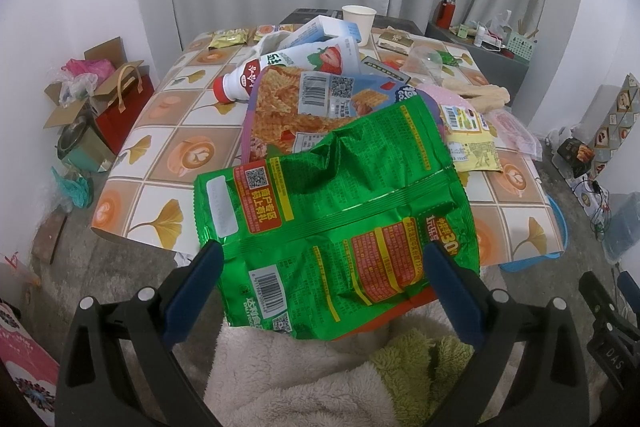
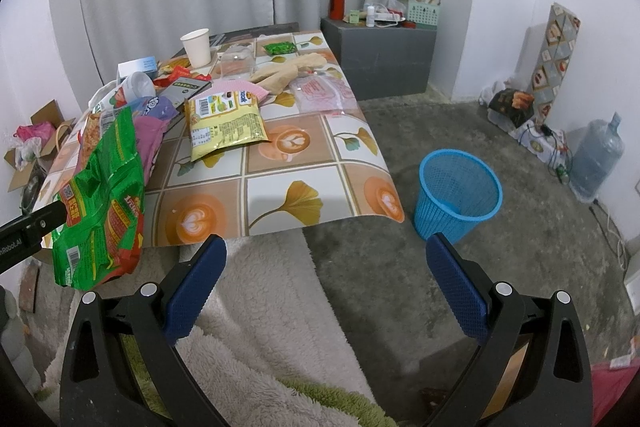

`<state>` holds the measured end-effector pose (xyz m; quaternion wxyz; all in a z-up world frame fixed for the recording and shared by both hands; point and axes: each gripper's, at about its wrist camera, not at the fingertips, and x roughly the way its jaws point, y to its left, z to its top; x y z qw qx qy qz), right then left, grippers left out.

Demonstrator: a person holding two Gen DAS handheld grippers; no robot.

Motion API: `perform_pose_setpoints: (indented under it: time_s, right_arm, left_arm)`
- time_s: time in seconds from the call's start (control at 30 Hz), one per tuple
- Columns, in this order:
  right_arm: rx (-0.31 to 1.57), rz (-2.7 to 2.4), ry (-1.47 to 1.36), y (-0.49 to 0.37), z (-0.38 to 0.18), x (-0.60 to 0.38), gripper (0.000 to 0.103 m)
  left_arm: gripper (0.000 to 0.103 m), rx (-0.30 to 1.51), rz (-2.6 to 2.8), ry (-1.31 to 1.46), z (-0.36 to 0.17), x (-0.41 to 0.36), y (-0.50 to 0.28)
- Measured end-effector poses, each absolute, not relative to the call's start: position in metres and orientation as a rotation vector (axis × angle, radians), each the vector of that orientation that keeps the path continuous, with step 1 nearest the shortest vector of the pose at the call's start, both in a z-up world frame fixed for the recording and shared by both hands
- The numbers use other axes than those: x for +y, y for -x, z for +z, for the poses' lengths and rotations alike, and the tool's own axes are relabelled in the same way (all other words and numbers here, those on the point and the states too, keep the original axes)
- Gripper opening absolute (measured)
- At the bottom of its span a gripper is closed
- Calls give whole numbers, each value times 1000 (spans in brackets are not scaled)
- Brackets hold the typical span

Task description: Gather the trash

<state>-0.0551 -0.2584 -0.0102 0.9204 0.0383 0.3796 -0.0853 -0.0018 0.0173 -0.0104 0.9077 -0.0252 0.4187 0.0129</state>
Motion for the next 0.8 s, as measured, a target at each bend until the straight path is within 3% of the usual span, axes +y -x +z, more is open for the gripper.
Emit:
perform_pose_setpoints:
  time_s: [0.5, 0.8]
  right_arm:
    - [761, -167, -71, 49, -4, -258, 96]
    - [652, -99, -121, 27, 9, -274, 96]
  left_arm:
    - [98, 850, 34, 66, -15, 24, 5]
    - [98, 757, -49, 114, 4, 32, -10]
